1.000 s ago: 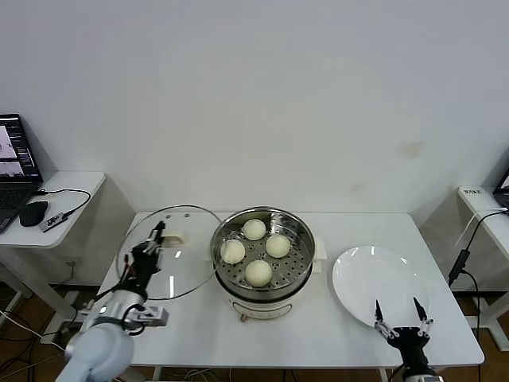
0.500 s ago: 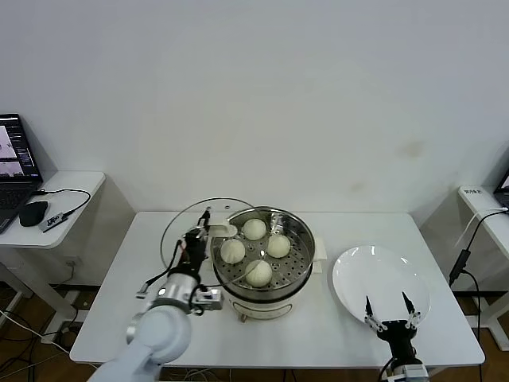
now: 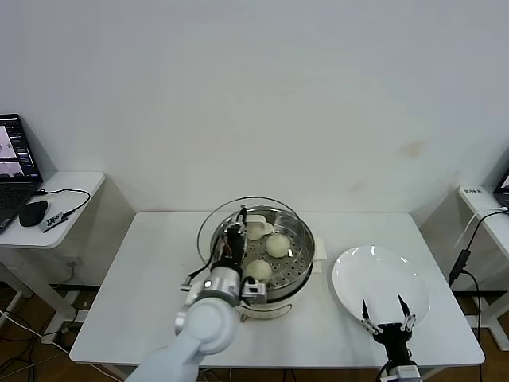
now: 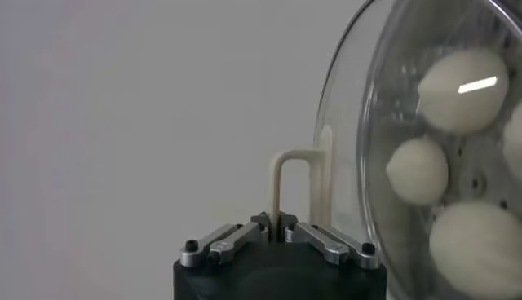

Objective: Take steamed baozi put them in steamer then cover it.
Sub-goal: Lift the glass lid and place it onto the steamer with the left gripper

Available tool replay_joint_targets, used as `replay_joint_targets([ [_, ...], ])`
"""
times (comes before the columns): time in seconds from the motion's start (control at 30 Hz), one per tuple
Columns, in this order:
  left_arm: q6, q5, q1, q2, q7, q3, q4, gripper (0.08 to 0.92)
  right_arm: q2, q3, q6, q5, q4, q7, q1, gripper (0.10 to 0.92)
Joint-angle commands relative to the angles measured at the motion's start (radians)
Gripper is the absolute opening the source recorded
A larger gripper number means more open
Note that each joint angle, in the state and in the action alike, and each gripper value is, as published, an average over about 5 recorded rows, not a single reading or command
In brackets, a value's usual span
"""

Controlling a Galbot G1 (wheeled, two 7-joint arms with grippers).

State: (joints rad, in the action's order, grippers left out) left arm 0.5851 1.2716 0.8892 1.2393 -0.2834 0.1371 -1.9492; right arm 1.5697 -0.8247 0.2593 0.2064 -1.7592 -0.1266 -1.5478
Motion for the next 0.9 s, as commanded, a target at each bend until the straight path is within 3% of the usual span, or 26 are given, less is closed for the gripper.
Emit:
replay_joint_targets([
  [0.03,0.022,0.063,-0.044,0.108,-0.022,0.064,0.101,0.139,0.004,0.003,0.002,0.021,0.013,0.002,0.007,0.823],
  [0.9,-0.029,0.142,-0.009,0.117,-0.001,0.023,0.172,0.139,-0.009,0.009,0.010,0.009,0.035,-0.004,0.014,0.823],
])
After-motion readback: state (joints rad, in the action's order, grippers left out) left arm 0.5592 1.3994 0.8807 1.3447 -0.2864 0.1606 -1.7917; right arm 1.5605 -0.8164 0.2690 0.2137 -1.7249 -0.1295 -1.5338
